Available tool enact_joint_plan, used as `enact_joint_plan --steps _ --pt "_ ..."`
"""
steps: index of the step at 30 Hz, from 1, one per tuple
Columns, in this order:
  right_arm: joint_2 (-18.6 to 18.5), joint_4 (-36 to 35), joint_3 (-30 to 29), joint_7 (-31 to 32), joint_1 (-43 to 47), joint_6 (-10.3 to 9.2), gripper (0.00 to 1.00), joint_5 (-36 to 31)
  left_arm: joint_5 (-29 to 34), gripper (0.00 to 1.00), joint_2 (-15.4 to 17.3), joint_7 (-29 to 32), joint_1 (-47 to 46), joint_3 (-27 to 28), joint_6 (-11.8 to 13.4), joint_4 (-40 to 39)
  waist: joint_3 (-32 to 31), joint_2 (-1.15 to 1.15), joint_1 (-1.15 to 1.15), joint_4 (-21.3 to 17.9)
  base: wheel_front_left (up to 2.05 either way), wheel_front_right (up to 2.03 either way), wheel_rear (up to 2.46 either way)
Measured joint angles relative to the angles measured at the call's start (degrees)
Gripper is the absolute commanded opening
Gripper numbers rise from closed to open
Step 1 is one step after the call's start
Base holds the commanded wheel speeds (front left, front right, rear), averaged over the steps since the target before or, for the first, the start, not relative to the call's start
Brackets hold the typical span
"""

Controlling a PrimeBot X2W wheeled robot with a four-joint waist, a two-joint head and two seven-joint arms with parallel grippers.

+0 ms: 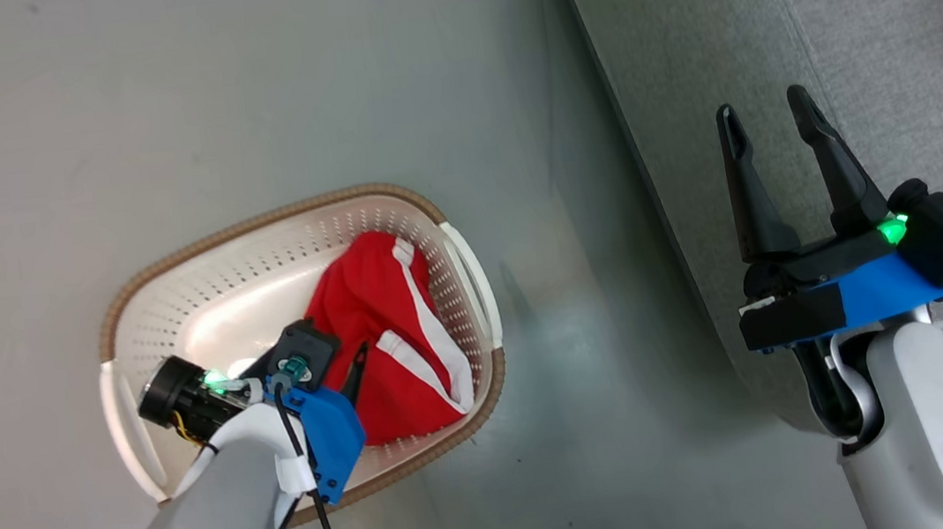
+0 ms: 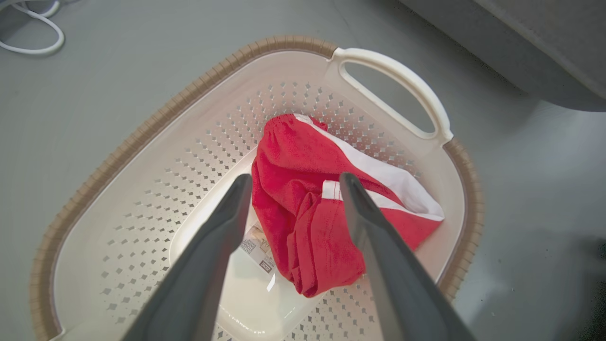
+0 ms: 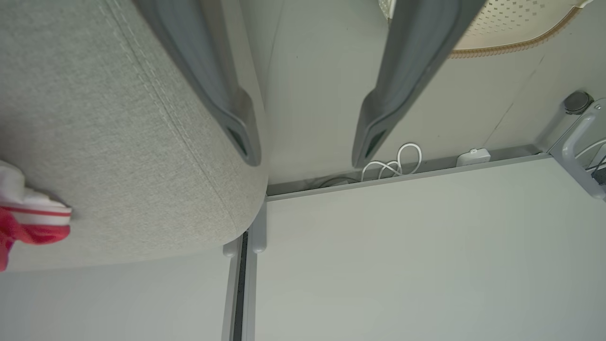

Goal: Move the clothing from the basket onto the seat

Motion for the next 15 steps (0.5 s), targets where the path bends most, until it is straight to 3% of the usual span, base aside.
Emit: enact_joint_plan --steps 15 --pt "0.0 -1.88 1.21 0.0 -3.35 0.0 1.0 1.7 -10.61 1.0 5.0 9.35 -4.81 -14.68 0.0 1.51 10.85 0.0 0.0 -2.54 0.0 0.0 0.0"
